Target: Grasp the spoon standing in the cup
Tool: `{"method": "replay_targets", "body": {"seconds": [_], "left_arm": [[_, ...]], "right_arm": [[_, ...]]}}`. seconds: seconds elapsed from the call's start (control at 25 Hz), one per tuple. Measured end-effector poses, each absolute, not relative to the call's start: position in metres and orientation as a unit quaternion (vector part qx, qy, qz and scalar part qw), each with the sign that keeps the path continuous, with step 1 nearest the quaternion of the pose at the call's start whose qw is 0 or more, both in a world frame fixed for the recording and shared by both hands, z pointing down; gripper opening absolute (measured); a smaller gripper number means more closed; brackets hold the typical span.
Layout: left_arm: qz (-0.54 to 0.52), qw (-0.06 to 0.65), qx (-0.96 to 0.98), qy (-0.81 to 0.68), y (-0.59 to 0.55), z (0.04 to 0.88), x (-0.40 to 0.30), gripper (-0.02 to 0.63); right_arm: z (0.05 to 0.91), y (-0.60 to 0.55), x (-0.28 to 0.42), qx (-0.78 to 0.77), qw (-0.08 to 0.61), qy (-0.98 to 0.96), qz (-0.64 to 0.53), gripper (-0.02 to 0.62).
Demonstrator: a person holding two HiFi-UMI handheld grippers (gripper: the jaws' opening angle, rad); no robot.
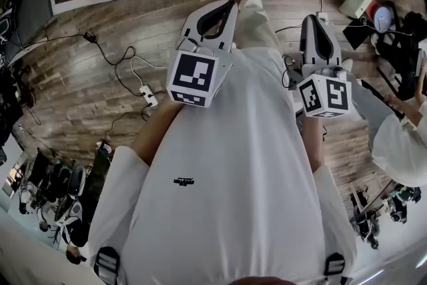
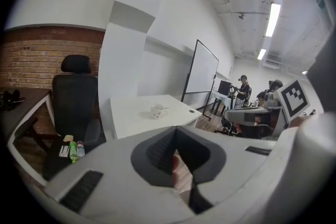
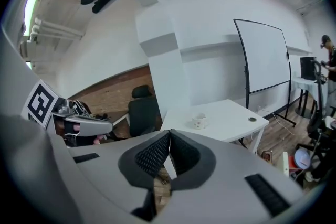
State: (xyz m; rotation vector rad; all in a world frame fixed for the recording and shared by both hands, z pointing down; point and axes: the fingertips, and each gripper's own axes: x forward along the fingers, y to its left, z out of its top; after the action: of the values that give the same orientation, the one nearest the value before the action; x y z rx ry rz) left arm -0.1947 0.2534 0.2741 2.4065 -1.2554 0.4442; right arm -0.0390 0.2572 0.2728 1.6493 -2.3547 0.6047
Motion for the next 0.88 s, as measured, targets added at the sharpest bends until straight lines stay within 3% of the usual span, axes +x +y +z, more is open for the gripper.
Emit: {"method": "replay_targets", "body": {"seconds": [0.56, 0.88], "left_arm": [[0.193, 0.181, 0.855, -0.446, 0.084, 0.266, -0.128, -0.003], [0.215, 0.185, 0.846, -0.452, -0.004, 0.281, -0.081, -0.003]], "right_arm": [[0.274, 0.073, 0.014, 0.539, 0.081, -0.814, 0.200, 0.005], [0.311, -0.030, 0.039, 0.500, 0.119, -0.835, 0.195, 0.006]]}}
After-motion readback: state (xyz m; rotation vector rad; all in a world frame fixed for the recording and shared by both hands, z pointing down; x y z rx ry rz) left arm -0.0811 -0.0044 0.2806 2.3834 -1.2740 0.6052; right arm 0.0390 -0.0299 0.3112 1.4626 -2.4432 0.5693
